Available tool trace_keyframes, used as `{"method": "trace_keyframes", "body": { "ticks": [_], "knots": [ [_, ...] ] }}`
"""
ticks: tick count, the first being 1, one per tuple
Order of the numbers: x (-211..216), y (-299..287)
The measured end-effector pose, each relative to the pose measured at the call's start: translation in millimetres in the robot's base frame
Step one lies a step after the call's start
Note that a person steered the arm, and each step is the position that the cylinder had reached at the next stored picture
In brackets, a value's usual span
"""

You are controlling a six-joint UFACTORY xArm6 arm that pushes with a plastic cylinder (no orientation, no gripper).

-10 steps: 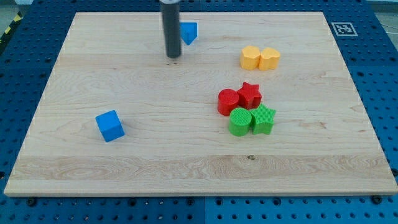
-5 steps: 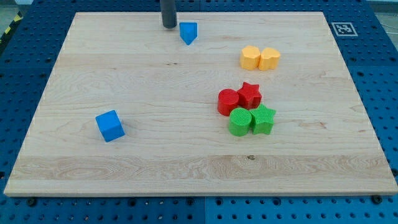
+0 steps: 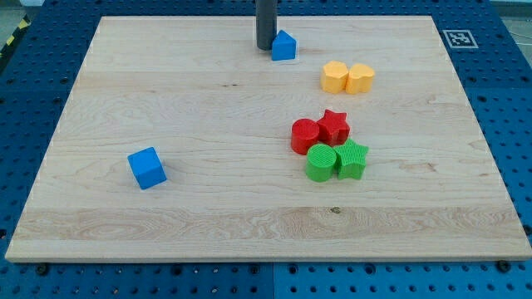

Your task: Slide the blue triangle at the top of the yellow hexagon

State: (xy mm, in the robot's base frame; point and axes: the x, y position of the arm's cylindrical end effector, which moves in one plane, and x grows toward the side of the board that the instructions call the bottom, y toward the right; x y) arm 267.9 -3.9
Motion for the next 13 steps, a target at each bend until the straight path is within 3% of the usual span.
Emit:
{"method": "trace_keyframes", "body": {
  "ticks": [2, 5, 10, 11, 13],
  "knots": [
    [0, 29],
    [1, 15],
    [5, 85],
    [-16, 76],
    [-16, 24]
  ]
}}
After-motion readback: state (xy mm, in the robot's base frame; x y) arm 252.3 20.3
